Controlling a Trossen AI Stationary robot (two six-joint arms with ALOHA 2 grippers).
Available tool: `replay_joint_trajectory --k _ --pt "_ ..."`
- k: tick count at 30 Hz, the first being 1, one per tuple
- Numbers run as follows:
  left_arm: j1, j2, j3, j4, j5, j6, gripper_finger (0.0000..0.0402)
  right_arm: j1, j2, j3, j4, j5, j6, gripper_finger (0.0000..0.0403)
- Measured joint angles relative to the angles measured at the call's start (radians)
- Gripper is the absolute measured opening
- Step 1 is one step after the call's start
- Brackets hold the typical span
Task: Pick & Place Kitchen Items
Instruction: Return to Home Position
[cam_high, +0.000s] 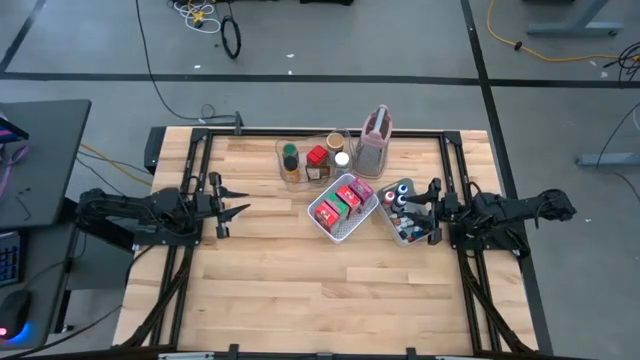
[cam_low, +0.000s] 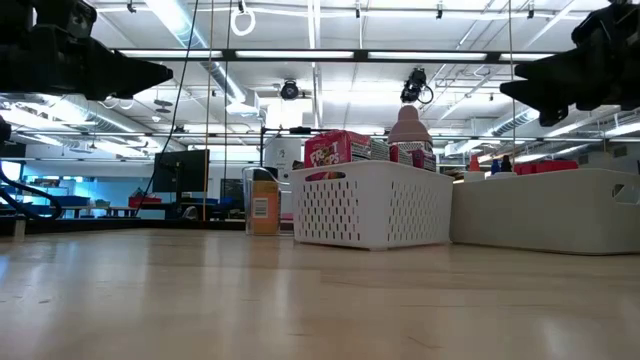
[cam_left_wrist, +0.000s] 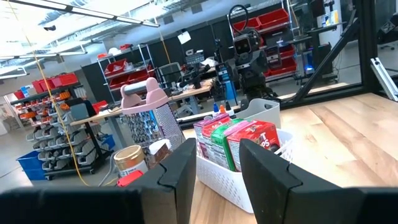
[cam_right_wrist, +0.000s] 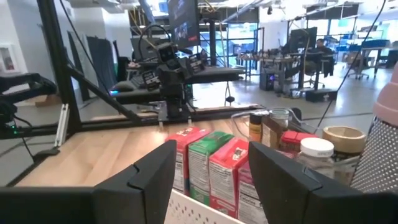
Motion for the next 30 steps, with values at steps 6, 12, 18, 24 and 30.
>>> replay_joint_trajectory --k 6,12,18,24,30 --pt "0.0 0.0 0.0 0.0 0.0 0.0 0.0132 0.0 0.0 0.0 0.0 0.0 0.017 0.021" --pt "0.0 0.0 0.0 0.0 0.0 0.0 0.0132 0.0 0.0 0.0 0.001 0.001 -0.054 0.021" --pt "0.0 0.0 0.0 0.0 0.0 0.0 0.0132 0.0 0.0 0.0 0.001 0.002 -0.046 0.021" --pt "0.0 0.0 0.0 0.0 0.0 0.0 0.0132 0.0 0.0 0.0 0.001 0.002 -0.046 0.021" --pt "0.0 0.0 0.0 0.0 0.0 0.0 0.0132 0.0 0.0 0.001 0.001 0.002 -0.046 0.021"
